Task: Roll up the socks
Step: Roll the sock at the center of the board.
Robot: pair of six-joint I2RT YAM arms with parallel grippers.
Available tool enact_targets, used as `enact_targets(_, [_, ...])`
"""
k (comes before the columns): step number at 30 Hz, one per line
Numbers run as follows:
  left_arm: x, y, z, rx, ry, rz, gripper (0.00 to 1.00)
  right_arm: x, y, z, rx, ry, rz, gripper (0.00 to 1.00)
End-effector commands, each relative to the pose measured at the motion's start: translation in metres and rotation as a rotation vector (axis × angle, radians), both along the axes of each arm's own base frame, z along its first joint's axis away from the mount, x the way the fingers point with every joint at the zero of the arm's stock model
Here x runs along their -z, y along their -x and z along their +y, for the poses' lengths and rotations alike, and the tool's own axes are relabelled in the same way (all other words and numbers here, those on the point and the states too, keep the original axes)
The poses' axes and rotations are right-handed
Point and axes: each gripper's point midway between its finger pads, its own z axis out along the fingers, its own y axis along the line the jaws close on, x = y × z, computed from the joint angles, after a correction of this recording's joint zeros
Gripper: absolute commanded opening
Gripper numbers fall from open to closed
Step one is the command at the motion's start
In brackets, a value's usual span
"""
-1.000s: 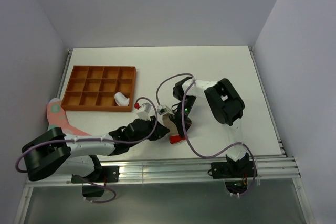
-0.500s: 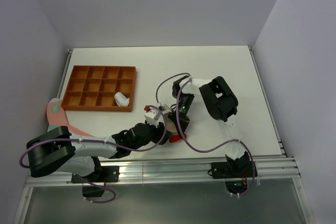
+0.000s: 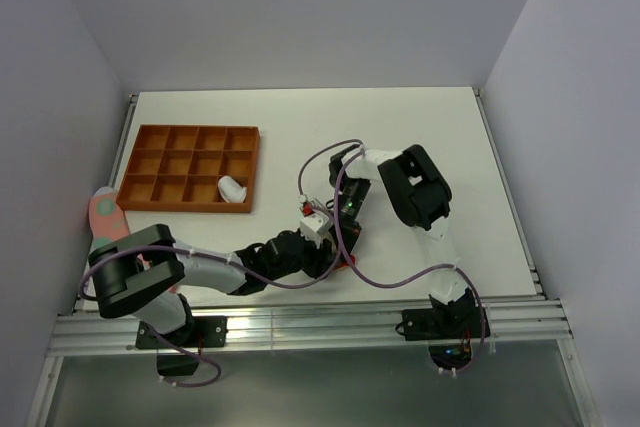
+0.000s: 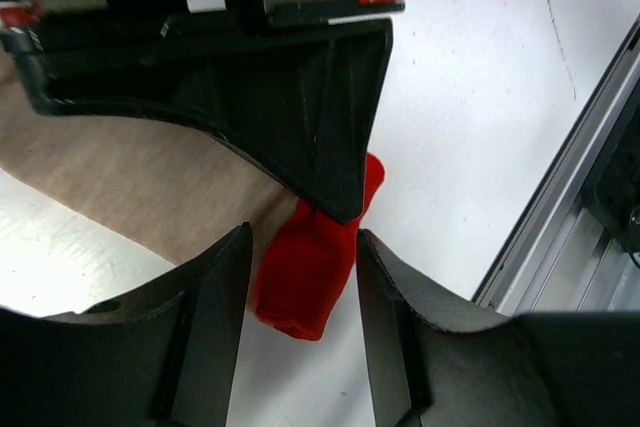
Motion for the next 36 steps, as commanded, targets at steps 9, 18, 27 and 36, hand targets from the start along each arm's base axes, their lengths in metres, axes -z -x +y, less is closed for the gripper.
enact_targets(9, [-0.007, 0.004, -0.016, 0.045, 0.051, -0.004, 0.49, 0.01, -0.008, -0.002, -0.01, 0.009, -0.017, 0.08])
enact_targets(18, [0.01, 0.003, -0.013, 0.0, 0.049, 0.048, 0.39, 0.009, -0.007, -0.001, 0.008, 0.004, -0.024, 0.08])
enact_targets(27, [0.034, 0.008, -0.015, -0.028, -0.001, 0.163, 0.0, 0.009, -0.015, 0.002, 0.075, -0.019, -0.124, 0.16])
enact_targets(36, [0.055, 0.023, -0.001, -0.073, -0.04, 0.307, 0.0, -0.02, -0.04, 0.003, 0.215, -0.075, -0.188, 0.33])
